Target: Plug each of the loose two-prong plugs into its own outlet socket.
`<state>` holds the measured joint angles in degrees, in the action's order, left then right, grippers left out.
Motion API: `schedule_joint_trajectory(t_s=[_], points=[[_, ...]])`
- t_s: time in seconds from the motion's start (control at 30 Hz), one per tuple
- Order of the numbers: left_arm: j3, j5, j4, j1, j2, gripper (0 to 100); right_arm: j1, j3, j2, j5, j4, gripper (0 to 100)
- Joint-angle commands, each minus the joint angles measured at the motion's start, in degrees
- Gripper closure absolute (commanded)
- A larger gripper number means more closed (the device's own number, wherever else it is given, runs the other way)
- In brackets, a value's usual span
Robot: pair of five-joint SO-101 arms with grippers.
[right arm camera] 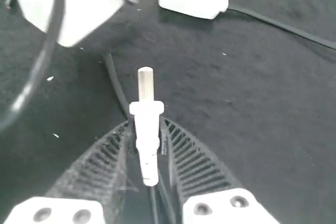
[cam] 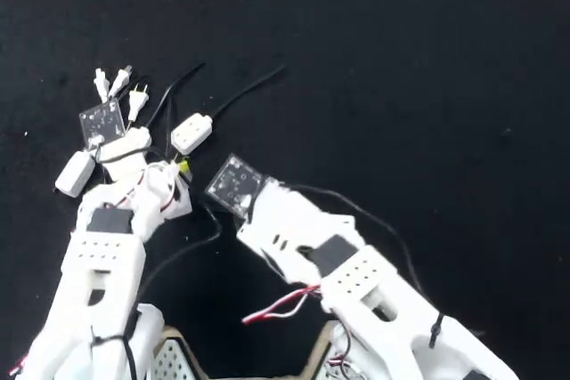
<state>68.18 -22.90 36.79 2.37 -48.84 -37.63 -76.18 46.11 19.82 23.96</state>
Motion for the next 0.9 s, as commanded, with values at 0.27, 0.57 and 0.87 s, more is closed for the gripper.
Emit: schedule_joint_trajectory(t_s=[0.27, 0.57, 0.87], points=[[1.19, 8.88, -1.32, 6.2, -4.04, 80, 4.22, -2.07, 2.33, -1.05, -7.12, 98.8], [-20.18, 22.86, 1.58, 14.99, 27.52, 80, 7.03, -0.84, 2.33, -1.05, -7.12, 98.8], [-40.66, 23.38, 27.43, 4.09, 31.21, 80, 5.71, -1.27, 2.33, -0.97, -5.89, 98.8]])
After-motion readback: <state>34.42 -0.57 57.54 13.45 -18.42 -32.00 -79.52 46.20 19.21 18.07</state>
